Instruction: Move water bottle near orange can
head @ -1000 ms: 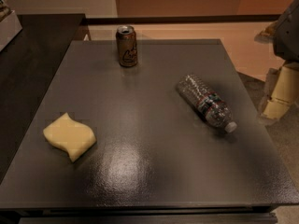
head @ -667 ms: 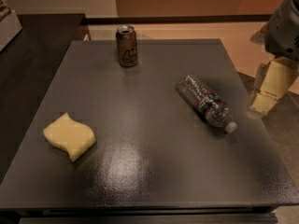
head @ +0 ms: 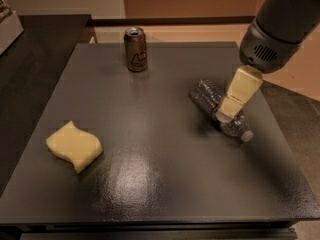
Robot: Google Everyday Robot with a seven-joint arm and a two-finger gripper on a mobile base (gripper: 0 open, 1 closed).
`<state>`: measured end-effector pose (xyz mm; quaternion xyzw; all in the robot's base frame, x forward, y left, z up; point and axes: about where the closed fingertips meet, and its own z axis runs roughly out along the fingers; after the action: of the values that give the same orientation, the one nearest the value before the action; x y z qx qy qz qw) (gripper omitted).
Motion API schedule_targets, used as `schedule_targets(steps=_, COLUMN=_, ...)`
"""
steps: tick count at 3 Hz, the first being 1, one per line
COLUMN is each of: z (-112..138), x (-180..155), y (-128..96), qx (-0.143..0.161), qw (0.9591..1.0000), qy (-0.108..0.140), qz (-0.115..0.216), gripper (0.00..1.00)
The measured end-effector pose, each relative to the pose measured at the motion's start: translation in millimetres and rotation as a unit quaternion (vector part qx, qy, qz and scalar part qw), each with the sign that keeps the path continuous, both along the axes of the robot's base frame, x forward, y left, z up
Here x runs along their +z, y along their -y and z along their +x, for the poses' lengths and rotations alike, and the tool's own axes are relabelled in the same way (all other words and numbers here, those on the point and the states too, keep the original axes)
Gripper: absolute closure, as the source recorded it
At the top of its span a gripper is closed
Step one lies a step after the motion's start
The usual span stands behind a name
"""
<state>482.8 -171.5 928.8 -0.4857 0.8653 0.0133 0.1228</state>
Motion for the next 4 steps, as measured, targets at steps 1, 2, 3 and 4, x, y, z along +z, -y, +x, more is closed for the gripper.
schedule_targets(steps=1, z=9.5, x=-23.6, y=-13.6, qx=-0.056, qw=0.9981, qy=-0.012, qz=-0.024, gripper=0.00)
schedule_targets(steps=2, z=19.2, x=-50.6, y=-17.0, qx=-0.110, qw=0.9917, qy=-0.020, qz=-0.063, gripper=0.00)
schedule_targets(steps=3, z=21.9, x=-66.9, y=-9.0, qx=-0.138, qw=0.9858, qy=-0.022, qz=-0.093, gripper=0.00)
schedule_targets(steps=4, z=22.0, x=-78.5, y=-3.9, qx=-0.152, qw=0.9828, qy=-0.031, qz=-0.100, gripper=0.18)
